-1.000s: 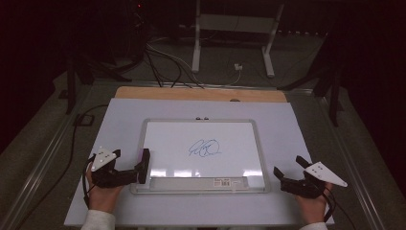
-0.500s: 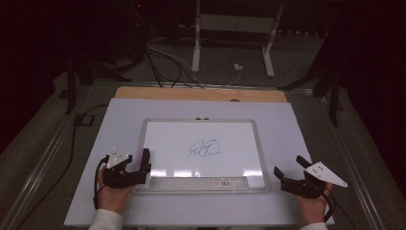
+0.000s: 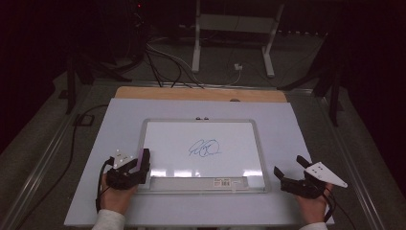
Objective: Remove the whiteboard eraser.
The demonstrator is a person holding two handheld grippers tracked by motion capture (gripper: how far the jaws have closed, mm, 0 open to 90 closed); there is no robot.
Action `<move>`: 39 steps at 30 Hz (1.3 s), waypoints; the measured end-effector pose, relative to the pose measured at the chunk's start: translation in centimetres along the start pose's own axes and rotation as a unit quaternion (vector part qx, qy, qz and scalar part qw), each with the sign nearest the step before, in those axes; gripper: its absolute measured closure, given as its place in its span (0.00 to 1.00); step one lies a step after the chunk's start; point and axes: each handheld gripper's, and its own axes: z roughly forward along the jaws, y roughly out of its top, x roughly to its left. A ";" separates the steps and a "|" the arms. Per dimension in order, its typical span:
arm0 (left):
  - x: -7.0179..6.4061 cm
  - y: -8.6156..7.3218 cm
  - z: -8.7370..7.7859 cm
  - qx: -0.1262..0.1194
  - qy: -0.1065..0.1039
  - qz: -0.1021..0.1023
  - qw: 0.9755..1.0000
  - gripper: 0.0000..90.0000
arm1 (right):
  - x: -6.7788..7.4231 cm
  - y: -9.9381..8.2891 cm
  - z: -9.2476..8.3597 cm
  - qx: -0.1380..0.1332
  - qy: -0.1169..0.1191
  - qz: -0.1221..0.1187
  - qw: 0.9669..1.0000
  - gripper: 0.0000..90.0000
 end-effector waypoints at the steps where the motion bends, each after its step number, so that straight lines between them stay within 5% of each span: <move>1: 0.0 0.0 0.0 0.000 0.000 -0.001 1.000 0.57 | 0.0 0.0 0.0 0.000 0.000 0.000 1.000 0.02; 20: -0.6 0.3 -0.5 -0.001 0.013 0.002 1.000 0.71 | 0.0 0.0 0.0 -0.001 0.000 0.000 1.000 0.02; 27: -0.6 1.7 -2.0 -0.038 0.011 0.001 0.999 0.72 | 0.0 0.0 0.0 -0.002 -0.001 0.000 1.000 0.02; 39: -0.8 3.4 -2.1 -0.062 -0.005 0.009 0.998 0.72 | 0.0 0.0 -0.1 -0.004 -0.003 0.001 1.000 0.02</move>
